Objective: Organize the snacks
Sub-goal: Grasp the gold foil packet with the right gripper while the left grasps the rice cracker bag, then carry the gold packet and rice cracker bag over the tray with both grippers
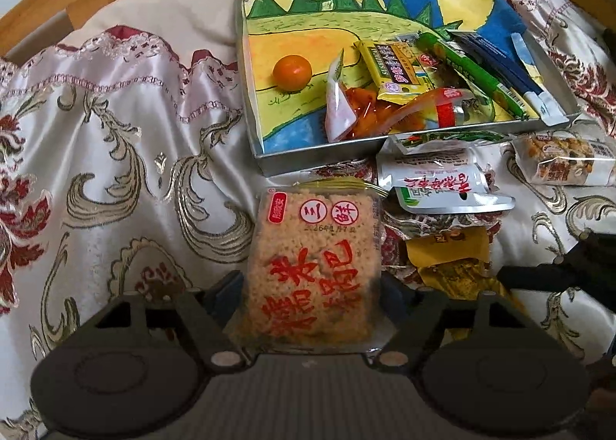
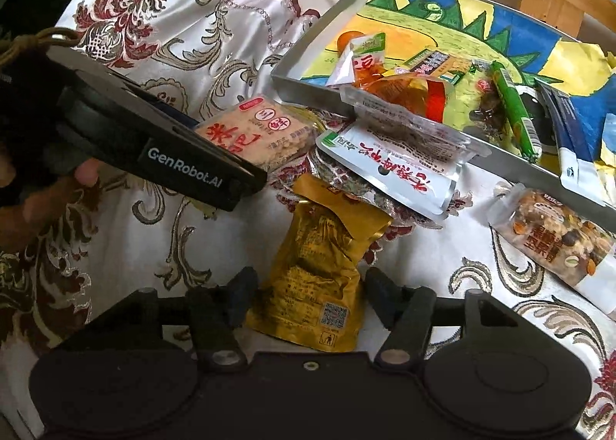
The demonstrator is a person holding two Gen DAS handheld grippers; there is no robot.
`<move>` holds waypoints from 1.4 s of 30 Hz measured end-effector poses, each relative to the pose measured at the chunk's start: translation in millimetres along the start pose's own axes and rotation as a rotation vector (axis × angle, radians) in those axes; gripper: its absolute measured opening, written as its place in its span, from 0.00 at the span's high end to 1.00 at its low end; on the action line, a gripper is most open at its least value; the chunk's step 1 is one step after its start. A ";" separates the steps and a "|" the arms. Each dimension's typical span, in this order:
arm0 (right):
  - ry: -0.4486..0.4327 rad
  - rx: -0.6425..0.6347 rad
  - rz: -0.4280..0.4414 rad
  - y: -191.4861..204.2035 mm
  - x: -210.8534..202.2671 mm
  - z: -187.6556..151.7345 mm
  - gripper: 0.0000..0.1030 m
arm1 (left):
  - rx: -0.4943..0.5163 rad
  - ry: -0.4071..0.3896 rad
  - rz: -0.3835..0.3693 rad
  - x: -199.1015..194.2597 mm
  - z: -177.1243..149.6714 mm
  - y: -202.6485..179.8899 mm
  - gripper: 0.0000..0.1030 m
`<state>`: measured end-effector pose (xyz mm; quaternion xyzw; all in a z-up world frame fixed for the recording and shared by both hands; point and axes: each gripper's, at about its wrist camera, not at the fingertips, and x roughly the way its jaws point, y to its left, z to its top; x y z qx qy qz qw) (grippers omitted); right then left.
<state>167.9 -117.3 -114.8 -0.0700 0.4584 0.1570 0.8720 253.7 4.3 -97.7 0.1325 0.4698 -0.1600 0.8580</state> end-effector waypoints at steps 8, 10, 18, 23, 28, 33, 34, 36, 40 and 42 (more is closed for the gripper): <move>-0.038 -0.002 -0.011 1.4 5.0 0.7 0.27 | -0.004 -0.023 0.008 8.2 4.9 1.6 0.14; -0.042 0.012 -0.007 -0.1 5.5 1.0 0.27 | -0.016 -0.022 0.009 10.2 5.3 3.2 0.12; -0.056 0.042 -0.016 -1.4 3.4 2.2 0.52 | -0.011 -0.035 -0.011 8.6 3.2 2.8 0.26; -0.046 0.017 -0.024 2.5 1.7 2.1 0.54 | -0.015 -0.027 -0.010 2.8 1.7 -1.5 0.28; -0.046 -0.034 -0.033 8.5 -3.1 2.2 0.56 | -0.053 -0.027 -0.019 -9.6 1.3 -2.5 0.28; -0.075 -0.108 -0.081 15.3 -11.5 3.6 0.56 | -0.131 -0.074 -0.009 -29.4 3.1 3.6 0.28; -0.089 -0.130 -0.094 17.5 -14.5 3.7 0.56 | -0.148 -0.088 -0.006 -34.5 3.3 5.4 0.28; -0.115 -0.165 -0.109 21.6 -20.0 4.2 0.56 | -0.175 -0.116 0.002 -42.4 4.3 8.8 0.28; -0.163 -0.200 -0.126 24.9 -29.2 5.7 0.56 | -0.211 -0.172 0.037 -53.2 7.3 15.3 0.28; -0.187 -0.203 -0.132 24.1 -33.3 7.6 0.56 | -0.221 -0.194 0.056 -55.5 7.7 16.4 0.28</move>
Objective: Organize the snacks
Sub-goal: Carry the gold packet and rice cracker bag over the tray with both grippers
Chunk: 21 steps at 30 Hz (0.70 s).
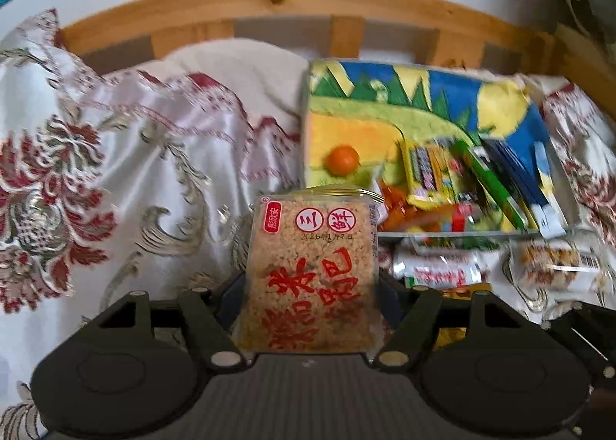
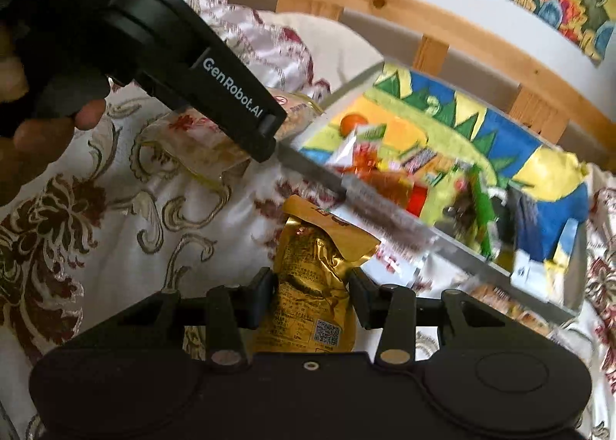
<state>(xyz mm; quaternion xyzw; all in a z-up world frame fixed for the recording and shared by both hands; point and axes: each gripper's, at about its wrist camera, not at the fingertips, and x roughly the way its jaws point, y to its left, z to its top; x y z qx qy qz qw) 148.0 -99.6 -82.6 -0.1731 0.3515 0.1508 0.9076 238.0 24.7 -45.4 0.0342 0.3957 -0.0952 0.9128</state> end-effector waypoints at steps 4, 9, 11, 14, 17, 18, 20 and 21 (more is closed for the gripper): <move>-0.050 0.003 -0.019 -3.0 -7.6 4.9 0.56 | -0.018 -0.047 0.026 -2.1 1.5 0.6 0.28; -0.108 -0.015 -0.056 -9.6 -13.3 13.2 0.56 | -0.049 -0.107 0.051 -2.7 8.3 -2.8 0.28; -0.125 -0.023 -0.077 -14.6 -13.4 16.1 0.56 | -0.057 -0.132 0.058 -1.0 15.1 -5.7 0.28; -0.145 -0.014 -0.101 -25.5 -11.7 22.1 0.56 | -0.069 -0.164 0.057 4.0 28.7 -7.9 0.28; -0.171 0.008 -0.127 -40.8 -10.0 28.7 0.56 | -0.096 -0.201 0.066 14.1 46.0 -6.6 0.28; -0.179 0.014 -0.139 -46.4 -9.6 30.4 0.56 | -0.105 -0.210 0.071 18.5 50.2 -6.2 0.28; -0.194 0.032 -0.164 -60.0 -6.6 34.2 0.56 | -0.112 -0.222 0.077 28.9 57.1 -6.3 0.28; -0.201 0.045 -0.179 -68.4 -2.8 36.6 0.56 | -0.116 -0.225 0.078 34.4 59.7 -6.6 0.28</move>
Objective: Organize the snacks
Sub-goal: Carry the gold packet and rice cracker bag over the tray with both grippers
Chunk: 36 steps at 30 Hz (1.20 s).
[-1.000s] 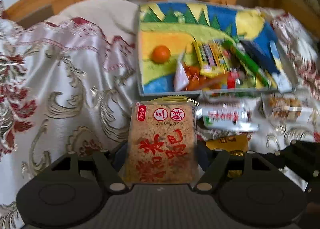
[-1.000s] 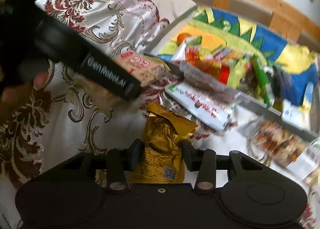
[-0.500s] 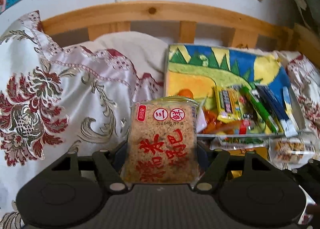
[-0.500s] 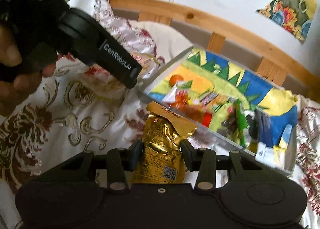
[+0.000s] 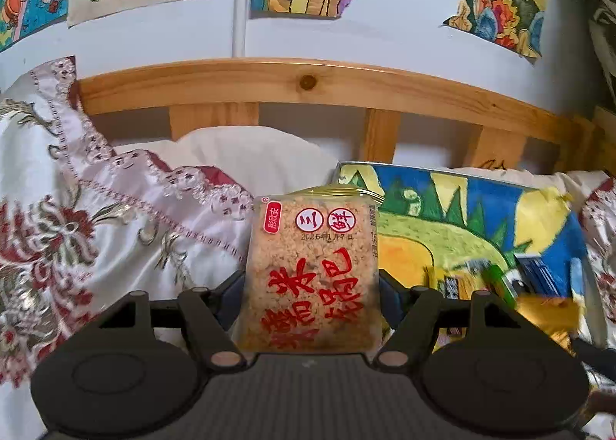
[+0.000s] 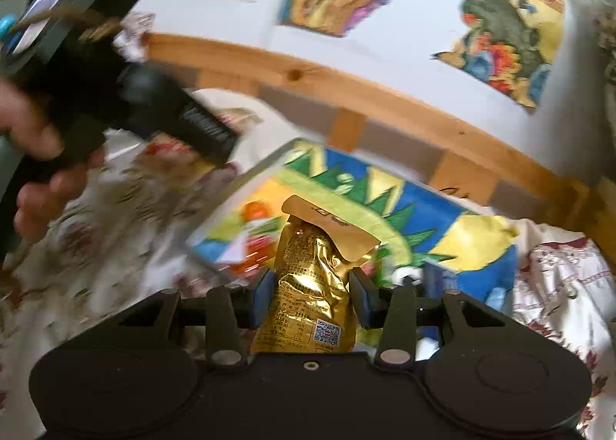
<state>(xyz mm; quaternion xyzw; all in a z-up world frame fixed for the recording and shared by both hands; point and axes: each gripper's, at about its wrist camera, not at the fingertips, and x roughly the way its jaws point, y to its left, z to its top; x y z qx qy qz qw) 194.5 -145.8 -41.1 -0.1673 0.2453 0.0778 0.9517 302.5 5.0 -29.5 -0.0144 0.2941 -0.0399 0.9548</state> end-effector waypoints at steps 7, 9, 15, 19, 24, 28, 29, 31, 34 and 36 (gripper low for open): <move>-0.003 0.100 -0.083 -43.8 44.1 6.2 0.56 | -0.074 0.005 -0.083 37.5 -2.3 -11.0 0.28; 0.001 0.117 -0.091 -51.1 54.1 4.8 0.56 | -0.031 0.009 -0.079 44.4 -8.5 -15.2 0.28; 0.034 0.140 -0.093 -56.3 83.3 1.7 0.56 | -0.019 0.043 -0.066 58.9 -25.7 -14.7 0.28; 0.054 0.128 -0.088 -50.2 94.8 -1.5 0.56 | 0.026 0.023 -0.054 59.0 -31.8 -18.6 0.28; 0.067 0.121 -0.087 -47.1 99.8 -4.5 0.56 | 0.039 0.010 -0.079 57.1 -30.2 -21.8 0.28; 0.075 0.123 -0.089 -47.3 101.3 -5.0 0.56 | 0.054 0.013 -0.091 57.4 -31.4 -23.6 0.28; 0.078 0.123 -0.090 -47.4 101.7 -5.4 0.56 | 0.058 0.012 -0.093 57.3 -31.8 -24.0 0.28; 0.085 0.124 -0.092 -47.4 102.6 -6.2 0.56 | 0.061 0.018 -0.110 57.5 -32.8 -24.7 0.28; 0.095 0.131 -0.086 -47.3 104.0 -7.0 0.56 | 0.090 0.027 -0.128 58.6 -35.5 -29.2 0.28; 0.097 0.132 -0.084 -46.6 104.0 -7.2 0.56 | 0.070 0.039 -0.138 61.3 -37.0 -28.1 0.28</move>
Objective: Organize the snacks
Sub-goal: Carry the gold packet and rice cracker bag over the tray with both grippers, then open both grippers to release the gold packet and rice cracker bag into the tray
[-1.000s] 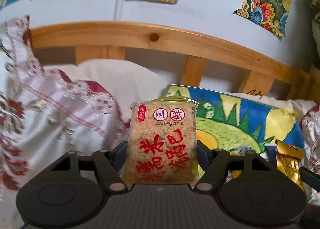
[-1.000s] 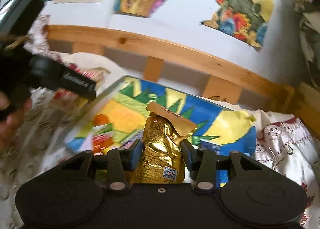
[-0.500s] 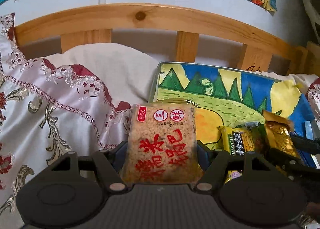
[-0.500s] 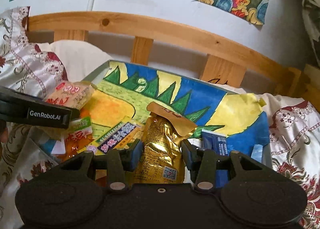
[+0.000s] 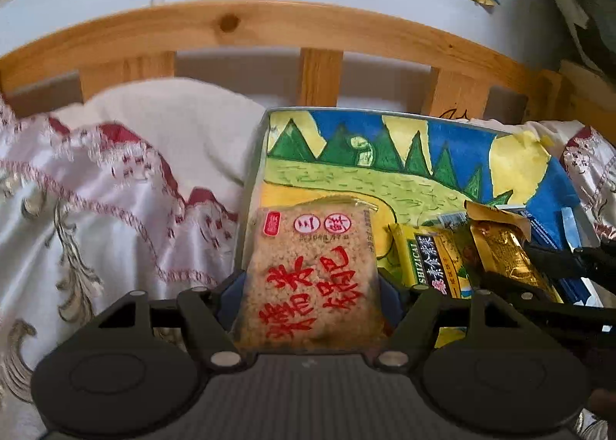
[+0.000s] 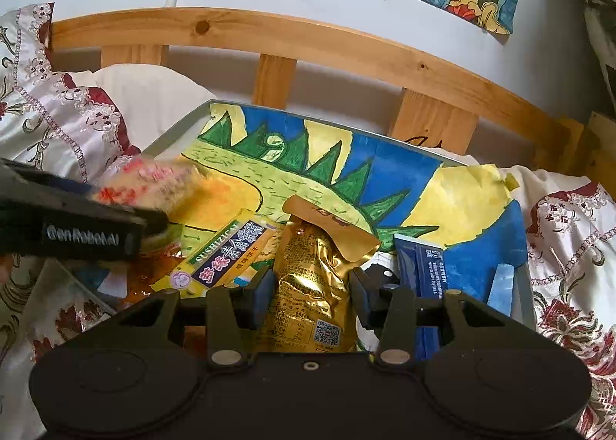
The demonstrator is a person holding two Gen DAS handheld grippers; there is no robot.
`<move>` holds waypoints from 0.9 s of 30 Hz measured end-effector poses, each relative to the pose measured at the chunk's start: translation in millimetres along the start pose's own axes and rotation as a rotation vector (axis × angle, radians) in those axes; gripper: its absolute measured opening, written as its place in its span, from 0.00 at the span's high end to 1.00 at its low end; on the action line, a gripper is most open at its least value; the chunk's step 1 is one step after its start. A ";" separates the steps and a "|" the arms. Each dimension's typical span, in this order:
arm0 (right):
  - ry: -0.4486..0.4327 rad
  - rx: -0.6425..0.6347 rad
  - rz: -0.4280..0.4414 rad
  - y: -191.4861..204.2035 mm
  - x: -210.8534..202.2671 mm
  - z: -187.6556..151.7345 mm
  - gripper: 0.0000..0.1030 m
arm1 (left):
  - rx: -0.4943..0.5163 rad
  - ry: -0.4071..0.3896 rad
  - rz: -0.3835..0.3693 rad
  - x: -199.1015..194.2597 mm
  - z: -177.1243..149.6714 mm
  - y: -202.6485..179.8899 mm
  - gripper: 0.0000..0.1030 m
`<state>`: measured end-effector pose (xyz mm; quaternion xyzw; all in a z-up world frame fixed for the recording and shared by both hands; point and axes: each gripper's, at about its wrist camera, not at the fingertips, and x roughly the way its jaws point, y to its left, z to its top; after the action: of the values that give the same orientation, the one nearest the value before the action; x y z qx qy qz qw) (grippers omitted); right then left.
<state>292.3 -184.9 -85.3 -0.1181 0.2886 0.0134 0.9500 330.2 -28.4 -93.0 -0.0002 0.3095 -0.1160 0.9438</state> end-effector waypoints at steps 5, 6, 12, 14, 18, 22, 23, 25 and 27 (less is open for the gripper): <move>0.003 -0.004 0.004 1.1 0.5 -0.7 0.55 | -0.022 0.006 -0.010 0.5 3.0 4.7 0.28; 0.002 -0.005 0.003 1.3 0.6 -0.7 0.54 | -0.020 0.005 -0.008 0.2 3.0 4.4 0.28; 0.004 -0.013 0.004 3.0 0.7 -1.3 0.52 | -0.015 0.013 0.001 0.2 3.8 3.5 0.27; 0.003 -0.014 0.003 3.1 0.6 -1.1 0.52 | -0.018 0.015 0.000 0.5 4.1 3.8 0.27; 0.003 -0.017 -0.002 3.4 0.7 -1.3 0.49 | -0.019 0.016 0.000 0.8 4.2 3.4 0.25; 0.006 -0.014 -0.006 2.6 1.0 -1.0 0.48 | -0.028 0.017 -0.021 0.1 4.9 3.6 0.19; 0.006 -0.014 -0.007 2.5 1.0 -1.1 0.47 | -0.028 0.017 -0.019 -0.2 4.9 3.1 0.19; 0.006 -0.017 -0.010 2.4 1.1 -1.0 0.47 | -0.026 0.017 -0.019 -0.4 5.0 3.0 0.18; 0.005 -0.017 -0.009 2.2 0.9 -1.1 0.46 | -0.032 0.017 -0.020 -0.7 5.4 3.0 0.18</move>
<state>292.3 -183.0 -87.1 -0.1275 0.2905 0.0110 0.9483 333.4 -25.7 -88.4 -0.0173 0.3193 -0.1204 0.9398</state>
